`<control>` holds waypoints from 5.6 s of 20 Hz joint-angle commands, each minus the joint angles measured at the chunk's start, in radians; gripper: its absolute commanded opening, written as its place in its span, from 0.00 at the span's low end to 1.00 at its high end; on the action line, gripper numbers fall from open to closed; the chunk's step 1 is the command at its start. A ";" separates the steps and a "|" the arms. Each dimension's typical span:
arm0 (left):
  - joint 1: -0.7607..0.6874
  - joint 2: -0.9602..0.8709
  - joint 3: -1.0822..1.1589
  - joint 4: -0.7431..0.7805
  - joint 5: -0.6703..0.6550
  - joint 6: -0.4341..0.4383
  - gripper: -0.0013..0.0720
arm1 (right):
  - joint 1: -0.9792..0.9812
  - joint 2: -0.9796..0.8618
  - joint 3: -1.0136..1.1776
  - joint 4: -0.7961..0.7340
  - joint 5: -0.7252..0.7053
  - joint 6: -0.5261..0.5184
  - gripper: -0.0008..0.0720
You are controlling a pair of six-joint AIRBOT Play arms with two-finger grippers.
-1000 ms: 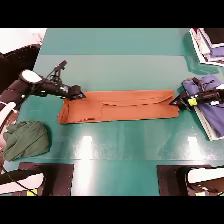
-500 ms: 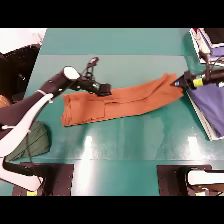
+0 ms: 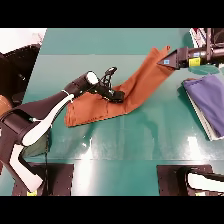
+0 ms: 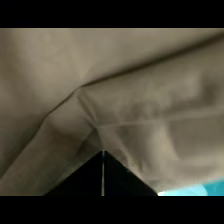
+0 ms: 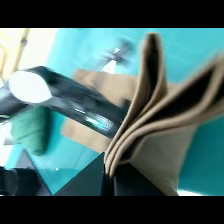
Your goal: Fold the shirts.
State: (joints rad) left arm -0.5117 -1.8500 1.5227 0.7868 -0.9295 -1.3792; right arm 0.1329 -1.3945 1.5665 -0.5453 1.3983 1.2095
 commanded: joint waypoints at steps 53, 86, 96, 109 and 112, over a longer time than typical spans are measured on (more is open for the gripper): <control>0.538 0.632 0.004 0.329 -0.230 -0.008 0.05 | 0.393 -0.483 -0.014 0.042 -0.386 0.061 0.03; 0.394 0.632 0.004 0.317 -0.152 -0.053 0.05 | -0.793 0.244 -0.016 -0.435 -0.100 0.199 0.03; 0.394 0.632 0.004 0.317 -0.154 -0.033 0.05 | -0.988 0.370 -0.377 -0.611 -0.010 0.249 0.09; 0.394 0.632 0.005 0.316 -0.159 -0.034 0.05 | -0.567 0.455 -0.427 -0.446 -0.098 0.248 0.77; 0.394 0.632 0.004 0.316 -0.158 -0.034 0.05 | -0.321 0.455 -0.427 -0.451 -0.133 0.248 0.77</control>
State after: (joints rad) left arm -0.1173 -1.2182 1.5269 1.1030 -1.0855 -1.4132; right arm -0.3935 -0.9455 1.1400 -1.0122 1.3037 1.4570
